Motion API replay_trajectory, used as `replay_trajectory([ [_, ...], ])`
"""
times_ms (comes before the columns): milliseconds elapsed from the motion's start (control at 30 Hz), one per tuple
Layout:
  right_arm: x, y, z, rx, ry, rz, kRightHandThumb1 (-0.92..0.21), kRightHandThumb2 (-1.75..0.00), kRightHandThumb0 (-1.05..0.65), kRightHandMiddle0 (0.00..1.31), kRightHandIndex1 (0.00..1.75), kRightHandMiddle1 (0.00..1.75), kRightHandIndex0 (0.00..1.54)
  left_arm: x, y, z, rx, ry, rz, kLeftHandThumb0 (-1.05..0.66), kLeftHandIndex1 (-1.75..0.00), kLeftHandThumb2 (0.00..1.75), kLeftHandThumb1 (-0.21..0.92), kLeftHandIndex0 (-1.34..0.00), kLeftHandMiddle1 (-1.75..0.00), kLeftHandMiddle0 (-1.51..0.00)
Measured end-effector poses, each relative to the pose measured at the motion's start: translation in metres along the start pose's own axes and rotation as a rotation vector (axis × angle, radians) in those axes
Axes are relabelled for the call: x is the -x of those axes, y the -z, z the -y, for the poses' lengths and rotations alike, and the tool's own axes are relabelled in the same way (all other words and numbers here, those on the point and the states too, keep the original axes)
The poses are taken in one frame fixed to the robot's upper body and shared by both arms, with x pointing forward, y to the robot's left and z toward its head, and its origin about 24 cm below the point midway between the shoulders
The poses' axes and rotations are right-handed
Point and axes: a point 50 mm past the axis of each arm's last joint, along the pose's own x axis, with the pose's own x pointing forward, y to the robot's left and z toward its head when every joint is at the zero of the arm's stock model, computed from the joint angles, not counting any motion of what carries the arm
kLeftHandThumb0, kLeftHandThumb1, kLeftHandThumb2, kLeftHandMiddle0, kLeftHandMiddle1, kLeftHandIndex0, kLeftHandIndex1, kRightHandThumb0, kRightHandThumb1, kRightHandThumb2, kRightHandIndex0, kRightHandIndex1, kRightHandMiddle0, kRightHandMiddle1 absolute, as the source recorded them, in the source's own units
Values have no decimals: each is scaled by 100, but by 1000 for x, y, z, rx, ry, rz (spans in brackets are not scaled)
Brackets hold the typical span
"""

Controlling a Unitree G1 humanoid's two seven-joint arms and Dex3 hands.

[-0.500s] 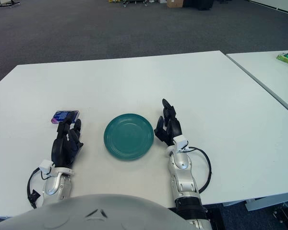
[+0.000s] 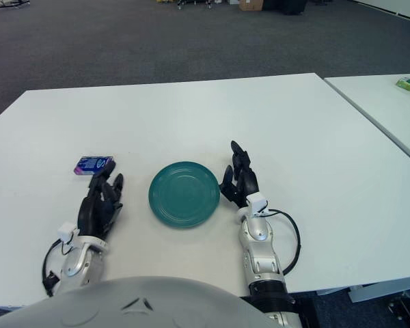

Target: Put the gum into the plate.

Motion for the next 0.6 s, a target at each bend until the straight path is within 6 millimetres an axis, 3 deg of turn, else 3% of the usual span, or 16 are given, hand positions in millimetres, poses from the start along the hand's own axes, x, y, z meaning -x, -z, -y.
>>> replay_trajectory([
  [133, -4, 0, -1, 2, -6, -2, -92, -98, -67, 0, 0, 31, 8, -20, -34, 3, -55, 41, 136, -80, -84, 82, 92, 0, -4, -39],
  [233, -6, 0, -2, 4, -12, -1, -92, -97, -68, 0, 0, 31, 8, -39, -60, 0, -195, 71, 252, -81, -89, 79, 92, 0, -5, -41],
  [433, -8, -2, -4, 6, -21, 16, -92, -97, -68, 0, 0, 32, 8, -72, -99, -22, -657, 71, 433, -91, -89, 73, 92, 0, -2, -38],
  [600, -9, -4, -4, 8, -20, 35, -92, -97, -69, 0, 0, 33, 8, -85, -111, -40, -1004, 42, 490, -100, -88, 66, 92, 0, -1, -35],
])
